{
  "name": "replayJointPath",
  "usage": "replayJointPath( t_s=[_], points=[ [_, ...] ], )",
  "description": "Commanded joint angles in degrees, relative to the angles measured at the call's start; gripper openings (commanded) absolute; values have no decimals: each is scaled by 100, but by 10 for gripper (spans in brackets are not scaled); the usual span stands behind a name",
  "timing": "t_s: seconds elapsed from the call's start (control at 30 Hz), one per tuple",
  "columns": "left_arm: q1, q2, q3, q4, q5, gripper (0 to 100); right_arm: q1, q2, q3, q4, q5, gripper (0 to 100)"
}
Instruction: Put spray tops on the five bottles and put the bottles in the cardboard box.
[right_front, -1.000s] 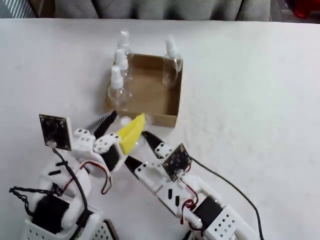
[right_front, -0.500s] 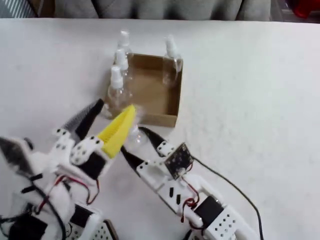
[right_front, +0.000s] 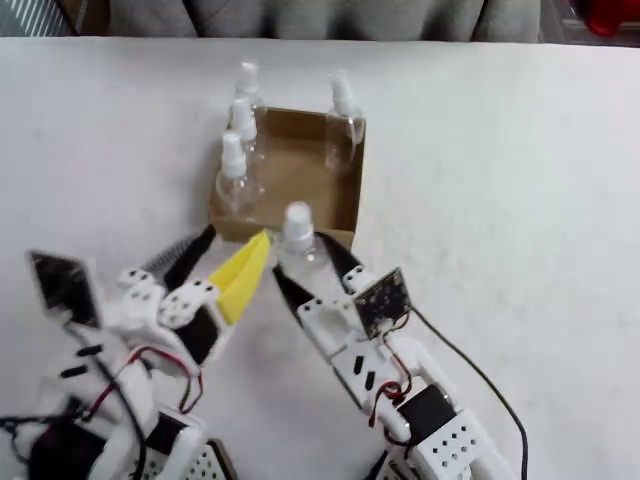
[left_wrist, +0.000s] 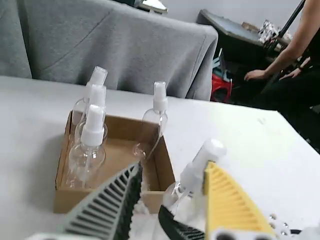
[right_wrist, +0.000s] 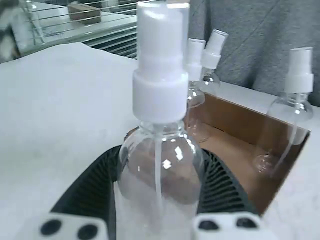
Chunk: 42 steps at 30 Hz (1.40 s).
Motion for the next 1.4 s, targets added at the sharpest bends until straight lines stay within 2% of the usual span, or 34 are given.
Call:
replayJointPath(
  t_s=[0.0, 0.1, 0.17, 0.33, 0.47, 0.57, 0.93, 1.37],
  points=[
    [48, 31, 325, -501, -97, 20, 514, -75, -273, -31, -440, 15],
    [198, 31, 484, -668, -431, 49, 743, -75, -352, -31, -589, 15],
    [453, 31, 563, -651, -624, 31, 892, -75, -360, -57, -747, 15],
    [1771, 31, 1064, -642, -1187, 22, 1244, -22, -343, -743, -1767, 15],
    [2580, 31, 1776, -659, -1829, 22, 1385, -66, -343, -804, -2048, 15],
    [2905, 31, 2295, -958, -1934, 22, 1209, -66, -334, -769, -2154, 15],
    [2448, 31, 4097, -3859, -1996, 21, 690, -75, -334, -752, -2136, 15],
    [1719, 48, 4396, -3991, -1996, 21, 558, -198, -378, -374, -2119, 15]
  ],
)
